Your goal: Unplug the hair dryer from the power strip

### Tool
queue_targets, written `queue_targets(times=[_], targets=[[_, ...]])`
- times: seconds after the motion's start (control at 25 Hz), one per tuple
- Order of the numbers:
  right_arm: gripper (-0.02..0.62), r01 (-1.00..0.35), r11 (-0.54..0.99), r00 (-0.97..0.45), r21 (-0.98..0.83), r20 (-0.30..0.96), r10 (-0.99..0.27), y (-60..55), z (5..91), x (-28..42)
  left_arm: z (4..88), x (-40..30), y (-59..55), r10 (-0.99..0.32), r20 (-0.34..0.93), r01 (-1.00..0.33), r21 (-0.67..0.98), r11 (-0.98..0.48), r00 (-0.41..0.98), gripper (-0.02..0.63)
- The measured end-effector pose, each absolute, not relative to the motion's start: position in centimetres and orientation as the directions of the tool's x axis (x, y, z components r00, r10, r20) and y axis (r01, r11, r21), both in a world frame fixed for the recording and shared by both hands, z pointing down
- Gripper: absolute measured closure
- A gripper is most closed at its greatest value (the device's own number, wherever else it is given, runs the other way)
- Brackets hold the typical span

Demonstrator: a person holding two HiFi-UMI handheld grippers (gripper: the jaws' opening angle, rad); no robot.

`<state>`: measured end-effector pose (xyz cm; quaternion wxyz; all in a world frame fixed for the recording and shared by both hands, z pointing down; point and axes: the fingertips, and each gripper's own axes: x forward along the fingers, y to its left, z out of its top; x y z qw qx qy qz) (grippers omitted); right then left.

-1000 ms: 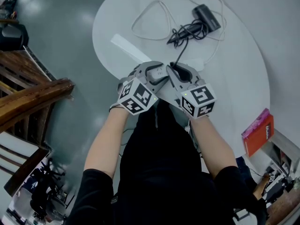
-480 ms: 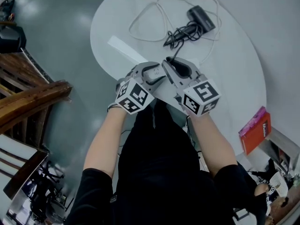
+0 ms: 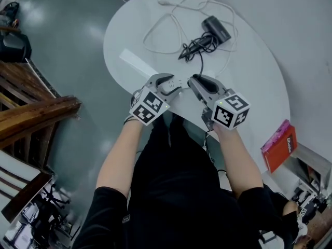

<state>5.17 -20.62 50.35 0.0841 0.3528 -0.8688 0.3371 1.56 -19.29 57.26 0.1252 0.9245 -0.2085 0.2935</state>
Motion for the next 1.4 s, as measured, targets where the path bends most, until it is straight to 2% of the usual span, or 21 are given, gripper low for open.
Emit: queue_targets(times=[0.48,1.04,1.4], targets=[[0.526,-0.677,0.46,-0.729,-0.575,0.434,-0.53,-18.3,53.2,6.8,49.5,0.0,-19.5,-0.426,0.539,-0.535,0.056,-0.843,0.727,0.405],[0.526,-0.702,0.396,-0.702,-0.592,0.48,-0.526,-16.4,54.7,8.2,43.2,-2.3,-17.4,-0.491,0.447,-0.598,0.134,-0.79,0.748,0.408],[0.528,-0.736,0.38,-0.656,-0.56,0.452,-0.605,-15.8,51.4,10.3,41.7,-3.6,-17.0,-0.52,0.403,-0.612,0.138,-0.779,0.753,0.417]])
